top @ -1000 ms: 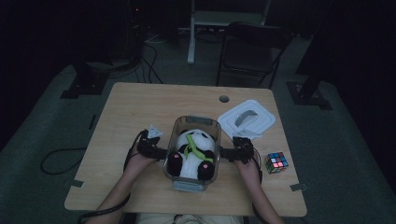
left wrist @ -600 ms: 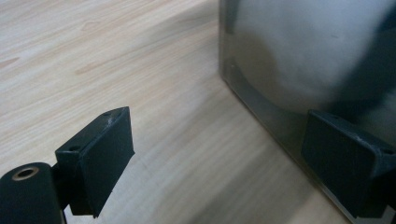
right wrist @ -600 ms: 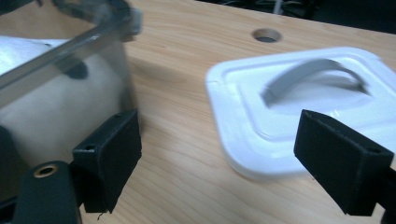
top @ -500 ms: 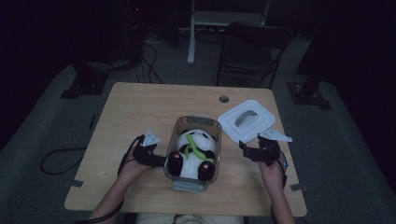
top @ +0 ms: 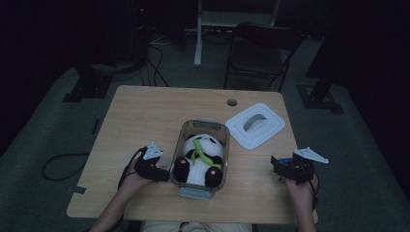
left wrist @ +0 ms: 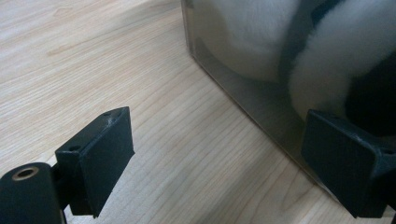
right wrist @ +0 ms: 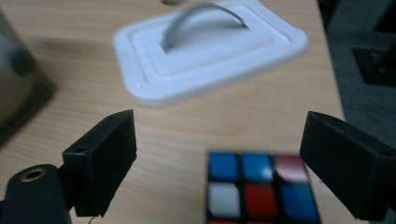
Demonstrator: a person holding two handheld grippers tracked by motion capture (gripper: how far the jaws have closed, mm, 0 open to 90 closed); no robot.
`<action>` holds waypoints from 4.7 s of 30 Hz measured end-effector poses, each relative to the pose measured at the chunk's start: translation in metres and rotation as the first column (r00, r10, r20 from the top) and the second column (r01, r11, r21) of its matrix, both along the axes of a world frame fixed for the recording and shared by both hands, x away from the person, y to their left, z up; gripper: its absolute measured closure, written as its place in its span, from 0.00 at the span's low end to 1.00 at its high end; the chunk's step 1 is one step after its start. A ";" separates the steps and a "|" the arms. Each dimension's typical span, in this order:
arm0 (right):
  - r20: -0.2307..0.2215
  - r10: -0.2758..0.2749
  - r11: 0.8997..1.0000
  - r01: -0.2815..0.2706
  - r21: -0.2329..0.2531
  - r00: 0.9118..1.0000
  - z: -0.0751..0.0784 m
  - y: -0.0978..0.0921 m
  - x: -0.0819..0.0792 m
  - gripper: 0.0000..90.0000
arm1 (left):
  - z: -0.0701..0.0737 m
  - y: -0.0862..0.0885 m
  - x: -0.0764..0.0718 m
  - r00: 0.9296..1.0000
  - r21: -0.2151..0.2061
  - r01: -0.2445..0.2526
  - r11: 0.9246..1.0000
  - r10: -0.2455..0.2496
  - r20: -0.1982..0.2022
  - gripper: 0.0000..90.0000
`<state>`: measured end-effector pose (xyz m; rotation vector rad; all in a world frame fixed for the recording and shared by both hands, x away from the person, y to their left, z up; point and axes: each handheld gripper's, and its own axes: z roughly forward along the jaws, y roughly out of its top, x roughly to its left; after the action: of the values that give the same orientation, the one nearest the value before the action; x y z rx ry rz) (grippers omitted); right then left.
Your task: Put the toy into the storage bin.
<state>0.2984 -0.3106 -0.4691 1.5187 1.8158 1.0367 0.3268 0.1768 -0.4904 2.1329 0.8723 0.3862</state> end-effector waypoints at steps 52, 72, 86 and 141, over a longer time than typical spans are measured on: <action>0.028 0.386 0.921 -0.384 -0.066 0.922 0.086 0.064 -0.002 0.38 | -0.006 -0.010 0.008 1.000 -0.004 0.002 1.000 -0.002 -0.021 0.12; 0.044 0.713 0.701 -0.712 -0.053 0.699 0.116 0.156 0.001 0.38 | -0.008 -0.008 0.008 0.998 -0.023 0.055 0.998 -0.056 -0.028 0.12; -0.074 0.848 0.522 -0.851 -0.048 0.525 0.094 0.194 -0.007 0.38 | 0.034 0.007 0.002 1.000 -0.062 0.021 0.998 -0.022 -0.017 0.12; -0.092 0.817 0.575 -0.817 0.047 0.570 0.085 0.191 -0.006 1.00 | 0.106 -0.071 -0.040 0.884 -0.015 0.466 0.885 -0.465 0.040 1.00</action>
<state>0.2922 -0.1198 -0.3841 0.6443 2.6906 1.3522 0.2868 0.1061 -0.3848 2.2181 0.3158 0.1605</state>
